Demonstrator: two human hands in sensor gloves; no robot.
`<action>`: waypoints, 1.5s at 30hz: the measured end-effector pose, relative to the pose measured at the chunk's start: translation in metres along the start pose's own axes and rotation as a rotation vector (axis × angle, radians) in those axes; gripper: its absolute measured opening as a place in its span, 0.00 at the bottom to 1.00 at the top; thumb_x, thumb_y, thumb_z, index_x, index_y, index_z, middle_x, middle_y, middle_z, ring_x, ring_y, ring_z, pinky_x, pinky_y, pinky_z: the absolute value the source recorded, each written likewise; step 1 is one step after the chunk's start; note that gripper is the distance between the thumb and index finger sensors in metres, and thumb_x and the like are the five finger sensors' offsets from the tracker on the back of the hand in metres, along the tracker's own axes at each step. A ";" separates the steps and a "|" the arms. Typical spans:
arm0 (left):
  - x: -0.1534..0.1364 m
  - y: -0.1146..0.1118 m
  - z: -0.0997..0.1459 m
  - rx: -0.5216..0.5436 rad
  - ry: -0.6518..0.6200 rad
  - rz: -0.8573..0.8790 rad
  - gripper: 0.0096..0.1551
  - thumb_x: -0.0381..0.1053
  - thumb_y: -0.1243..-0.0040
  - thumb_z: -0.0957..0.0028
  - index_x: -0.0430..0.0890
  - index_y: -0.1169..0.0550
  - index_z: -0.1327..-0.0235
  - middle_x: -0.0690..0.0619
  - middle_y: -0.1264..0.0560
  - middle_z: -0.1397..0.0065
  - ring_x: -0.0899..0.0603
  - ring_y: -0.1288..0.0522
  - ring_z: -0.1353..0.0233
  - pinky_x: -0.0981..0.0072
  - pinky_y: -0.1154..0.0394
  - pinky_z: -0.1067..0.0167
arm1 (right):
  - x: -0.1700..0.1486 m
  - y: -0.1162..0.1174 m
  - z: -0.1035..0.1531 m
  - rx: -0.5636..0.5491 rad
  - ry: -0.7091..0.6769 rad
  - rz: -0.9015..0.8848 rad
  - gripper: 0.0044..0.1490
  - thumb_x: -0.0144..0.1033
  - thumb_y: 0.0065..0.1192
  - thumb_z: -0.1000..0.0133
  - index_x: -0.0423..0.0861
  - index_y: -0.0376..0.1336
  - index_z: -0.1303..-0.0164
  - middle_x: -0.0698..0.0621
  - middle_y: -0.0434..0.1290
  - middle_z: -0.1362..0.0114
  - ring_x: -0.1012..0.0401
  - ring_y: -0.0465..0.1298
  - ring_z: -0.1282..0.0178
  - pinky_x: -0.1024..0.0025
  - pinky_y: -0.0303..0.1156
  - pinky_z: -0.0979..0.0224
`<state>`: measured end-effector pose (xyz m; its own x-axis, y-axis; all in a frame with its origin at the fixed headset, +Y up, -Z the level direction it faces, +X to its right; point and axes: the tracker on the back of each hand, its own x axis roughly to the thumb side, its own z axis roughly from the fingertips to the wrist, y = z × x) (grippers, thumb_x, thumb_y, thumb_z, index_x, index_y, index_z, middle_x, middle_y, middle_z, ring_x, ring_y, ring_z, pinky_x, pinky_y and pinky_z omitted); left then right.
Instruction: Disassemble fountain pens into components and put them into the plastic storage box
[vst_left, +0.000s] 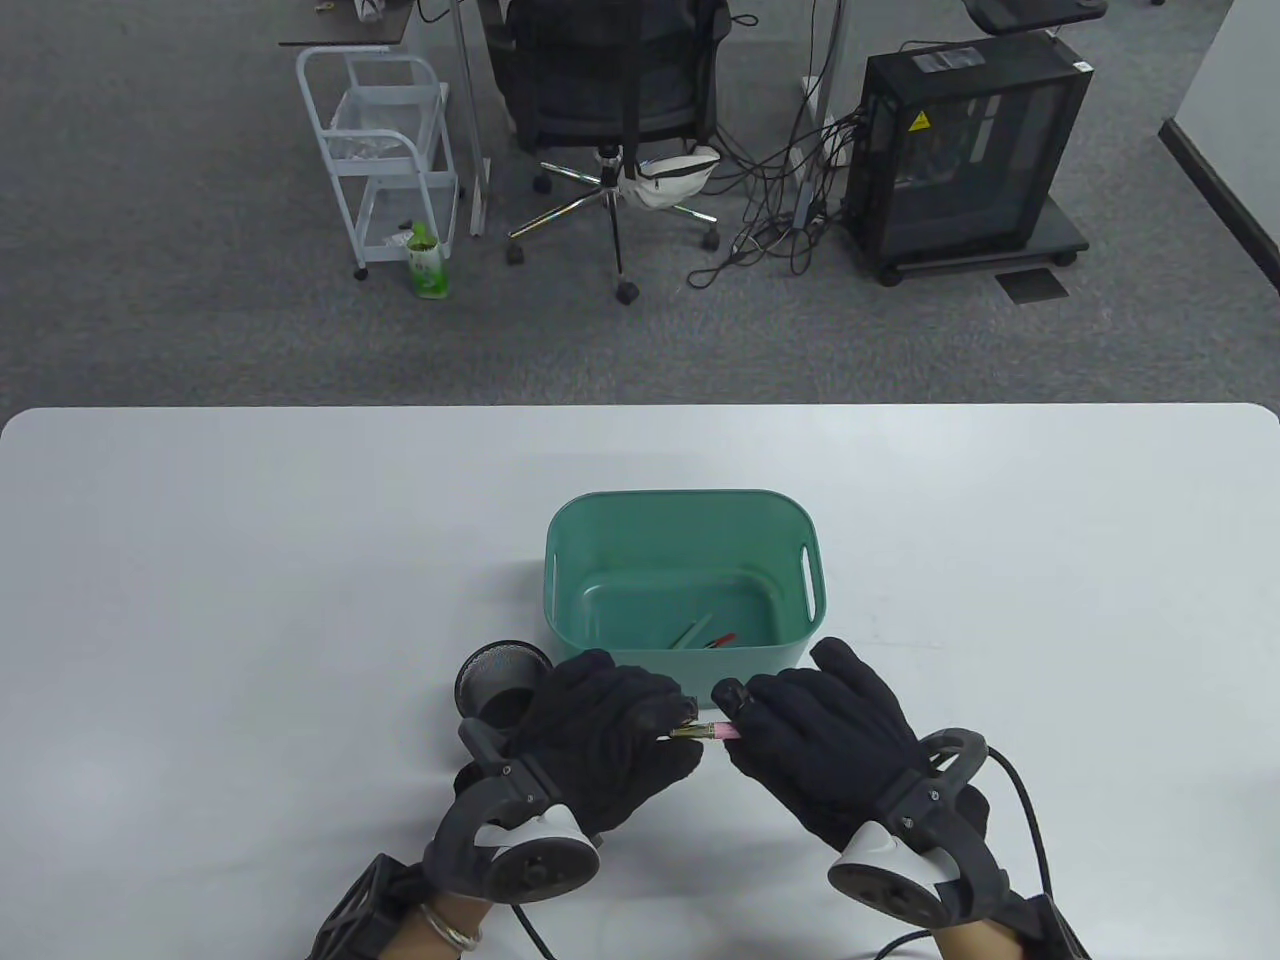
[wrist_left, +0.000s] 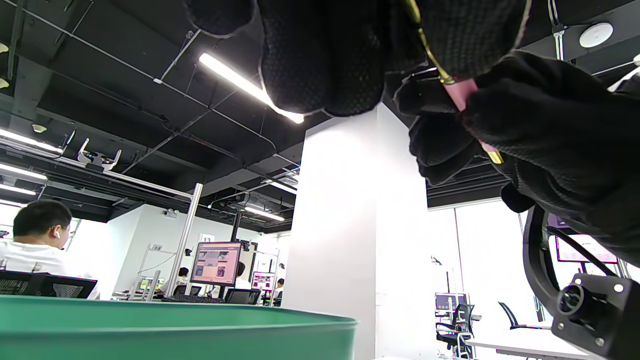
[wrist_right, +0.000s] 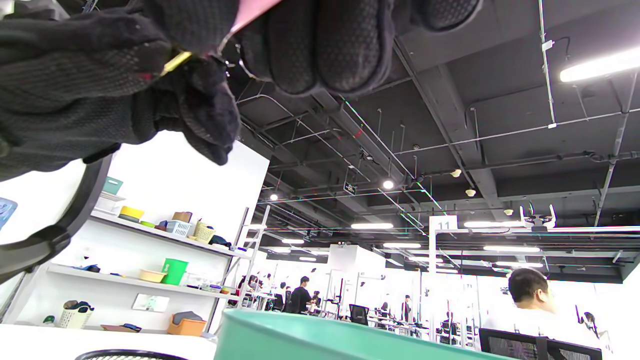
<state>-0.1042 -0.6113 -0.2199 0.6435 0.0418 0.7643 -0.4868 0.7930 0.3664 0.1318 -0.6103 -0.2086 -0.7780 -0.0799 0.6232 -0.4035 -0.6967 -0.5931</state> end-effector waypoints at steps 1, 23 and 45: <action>0.000 0.000 0.000 -0.002 0.001 0.002 0.25 0.61 0.42 0.32 0.45 0.25 0.34 0.50 0.19 0.33 0.44 0.21 0.34 0.44 0.36 0.22 | 0.000 0.000 0.000 0.000 0.000 0.000 0.28 0.54 0.58 0.39 0.56 0.69 0.31 0.59 0.74 0.33 0.64 0.75 0.35 0.51 0.61 0.16; -0.002 -0.001 0.000 0.006 -0.002 0.028 0.27 0.62 0.54 0.30 0.43 0.17 0.45 0.49 0.13 0.44 0.44 0.16 0.43 0.45 0.32 0.27 | 0.000 0.000 0.000 0.001 -0.003 -0.003 0.28 0.54 0.58 0.39 0.56 0.69 0.31 0.58 0.74 0.33 0.64 0.75 0.35 0.51 0.61 0.16; -0.004 0.000 0.001 0.005 0.014 0.024 0.34 0.67 0.50 0.32 0.43 0.25 0.29 0.47 0.18 0.31 0.42 0.21 0.33 0.42 0.36 0.23 | 0.000 0.002 0.000 0.010 -0.001 -0.003 0.28 0.54 0.58 0.39 0.57 0.69 0.31 0.59 0.74 0.33 0.64 0.75 0.35 0.51 0.61 0.16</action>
<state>-0.1072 -0.6121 -0.2229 0.6396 0.0691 0.7656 -0.5053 0.7883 0.3510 0.1310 -0.6117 -0.2095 -0.7765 -0.0788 0.6251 -0.4007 -0.7039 -0.5865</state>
